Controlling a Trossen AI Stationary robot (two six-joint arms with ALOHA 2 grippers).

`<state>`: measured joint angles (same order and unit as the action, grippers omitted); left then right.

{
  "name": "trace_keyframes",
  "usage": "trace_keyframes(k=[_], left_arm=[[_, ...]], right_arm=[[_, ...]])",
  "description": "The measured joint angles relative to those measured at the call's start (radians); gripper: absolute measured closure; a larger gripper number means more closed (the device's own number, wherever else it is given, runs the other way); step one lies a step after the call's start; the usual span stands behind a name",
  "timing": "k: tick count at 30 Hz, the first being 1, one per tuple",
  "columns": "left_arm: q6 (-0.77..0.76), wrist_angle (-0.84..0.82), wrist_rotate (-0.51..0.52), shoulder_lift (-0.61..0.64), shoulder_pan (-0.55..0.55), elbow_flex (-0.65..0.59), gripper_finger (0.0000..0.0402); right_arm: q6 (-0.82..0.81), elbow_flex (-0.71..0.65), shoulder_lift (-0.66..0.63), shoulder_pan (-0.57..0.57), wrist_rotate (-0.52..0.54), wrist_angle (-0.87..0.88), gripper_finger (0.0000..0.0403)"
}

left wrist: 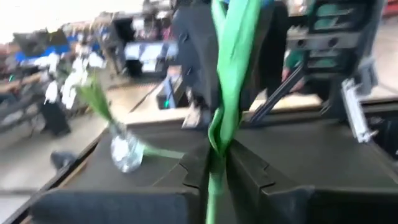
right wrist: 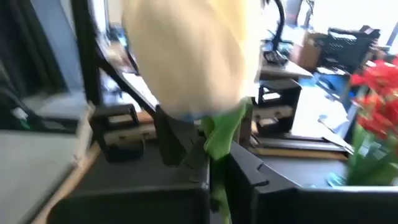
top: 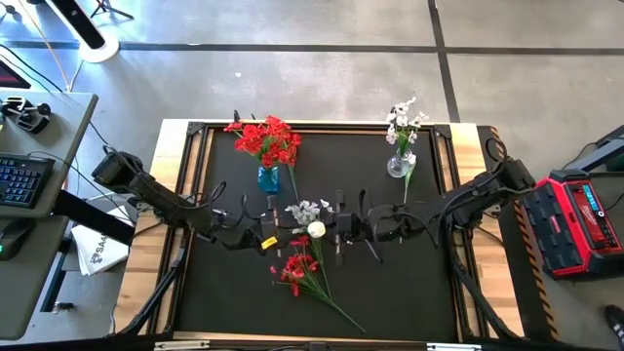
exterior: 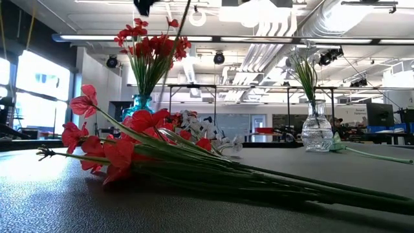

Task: Sort flowers into vase by color
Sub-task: Put the left white flower into the transparent vase

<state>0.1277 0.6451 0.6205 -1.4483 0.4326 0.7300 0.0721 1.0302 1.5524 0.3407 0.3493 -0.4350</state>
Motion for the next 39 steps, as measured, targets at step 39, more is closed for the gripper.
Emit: trace_keyframes(k=[39], left_arm=[[-0.519, -0.701, 0.379, 0.112, 0.066, -0.001, 0.0263]], right_arm=[[-0.433, 0.140, -0.807, -0.254, 0.715, 1.320, 0.0403]])
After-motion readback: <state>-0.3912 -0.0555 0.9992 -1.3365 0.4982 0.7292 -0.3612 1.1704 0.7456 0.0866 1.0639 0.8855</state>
